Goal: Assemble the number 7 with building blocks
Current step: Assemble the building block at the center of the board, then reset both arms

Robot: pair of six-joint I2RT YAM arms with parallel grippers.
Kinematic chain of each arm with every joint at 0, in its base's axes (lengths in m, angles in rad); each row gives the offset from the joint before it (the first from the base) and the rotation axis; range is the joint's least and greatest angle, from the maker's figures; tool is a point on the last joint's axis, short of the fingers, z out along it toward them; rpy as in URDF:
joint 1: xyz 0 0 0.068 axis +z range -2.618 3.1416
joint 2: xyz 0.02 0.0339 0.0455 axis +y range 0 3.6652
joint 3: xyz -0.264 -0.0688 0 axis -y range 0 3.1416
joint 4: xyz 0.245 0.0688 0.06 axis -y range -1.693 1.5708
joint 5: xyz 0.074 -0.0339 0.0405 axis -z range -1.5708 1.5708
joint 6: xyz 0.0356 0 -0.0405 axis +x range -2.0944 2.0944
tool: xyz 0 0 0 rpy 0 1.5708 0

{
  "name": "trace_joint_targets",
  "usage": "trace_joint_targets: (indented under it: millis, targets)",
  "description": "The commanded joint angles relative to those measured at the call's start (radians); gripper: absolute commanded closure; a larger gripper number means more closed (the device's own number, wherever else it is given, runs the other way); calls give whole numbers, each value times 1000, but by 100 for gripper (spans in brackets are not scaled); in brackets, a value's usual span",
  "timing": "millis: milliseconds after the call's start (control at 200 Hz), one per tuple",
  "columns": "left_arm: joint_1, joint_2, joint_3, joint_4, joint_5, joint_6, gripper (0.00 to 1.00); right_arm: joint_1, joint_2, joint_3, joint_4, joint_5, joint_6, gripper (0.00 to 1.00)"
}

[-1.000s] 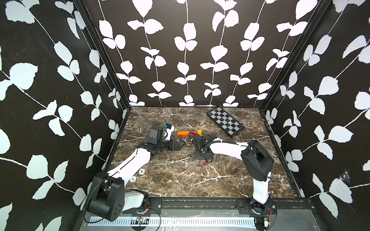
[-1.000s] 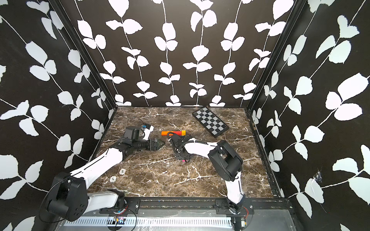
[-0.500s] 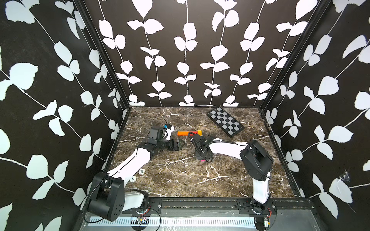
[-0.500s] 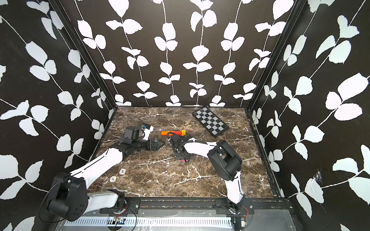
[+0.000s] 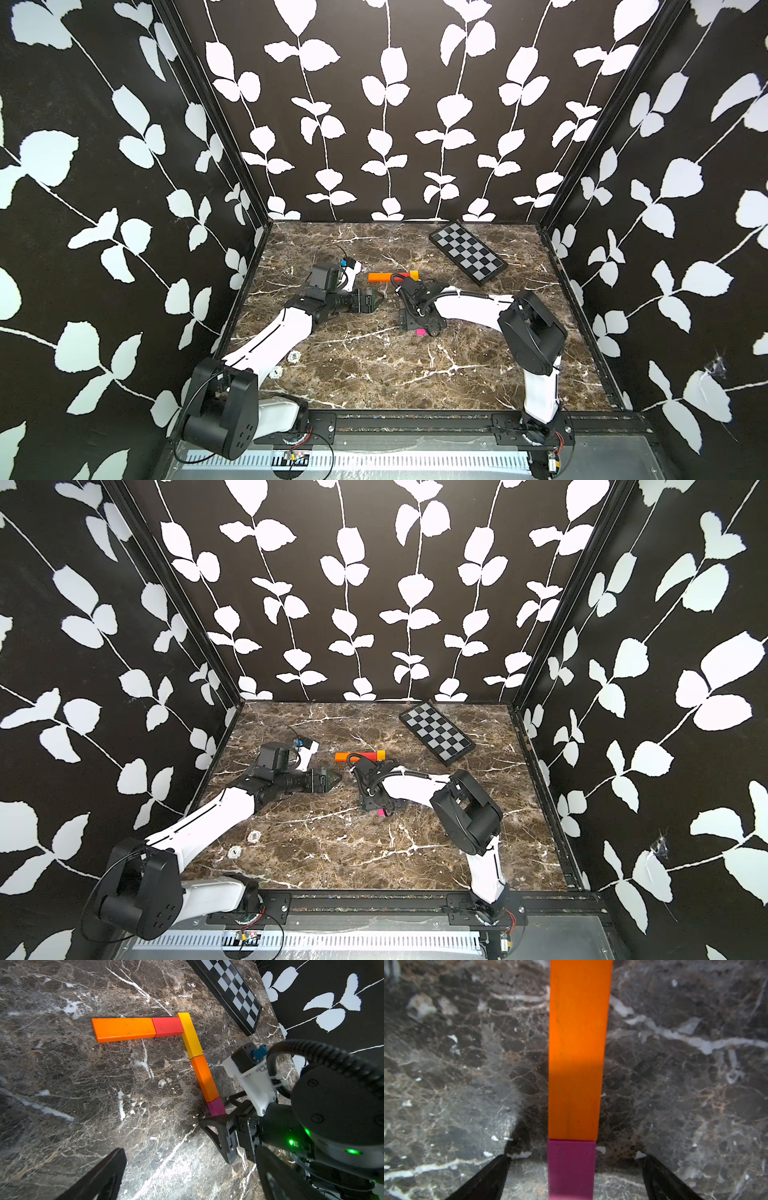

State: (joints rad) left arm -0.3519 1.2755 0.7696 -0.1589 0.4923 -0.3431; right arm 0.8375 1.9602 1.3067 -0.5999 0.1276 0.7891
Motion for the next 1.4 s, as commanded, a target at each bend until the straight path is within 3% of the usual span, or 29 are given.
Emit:
trace_joint_targets:
  millis: [0, 185, 285, 425, 480, 590, 675, 780, 870, 1130, 1210, 1320, 1395]
  targets:
    - [0, -19, 16, -13, -7, 15, 1, -4, -7, -19, -37, 23, 22, 1]
    - [-1, -20, 20, -16, -17, 16, 1, 8, -55, -6, -34, 48, 5, 1]
    - [-1, -32, 30, -31, -59, 37, 1, 20, -129, -14, -40, 158, -55, 1]
    - [5, -102, 65, -93, -317, 115, 1, -10, -344, -92, 2, 531, -298, 1]
    - [8, -142, 60, -77, -426, 151, 1, -54, -481, -196, 137, 580, -440, 1]
    - [14, -203, 19, -6, -609, 222, 1, -186, -703, -428, 465, 502, -677, 1]
    - [19, -223, -30, 76, -754, 294, 1, -284, -800, -631, 750, 526, -804, 1]
    - [57, -207, -121, 253, -848, 370, 1, -468, -797, -818, 1011, 428, -829, 1]
    - [91, -145, -190, 428, -887, 415, 1, -572, -719, -885, 1167, 394, -838, 1]
    - [119, 108, -171, 629, -911, 512, 1, -656, -458, -931, 1530, 299, -886, 1]
    - [141, 146, -180, 678, -895, 539, 1, -684, -486, -905, 1411, 255, -844, 1]
    - [182, 164, -153, 616, -822, 511, 1, -791, -403, -957, 1604, 156, -752, 1]
    - [195, 181, -176, 656, -800, 502, 1, -791, -445, -919, 1445, 148, -744, 1]
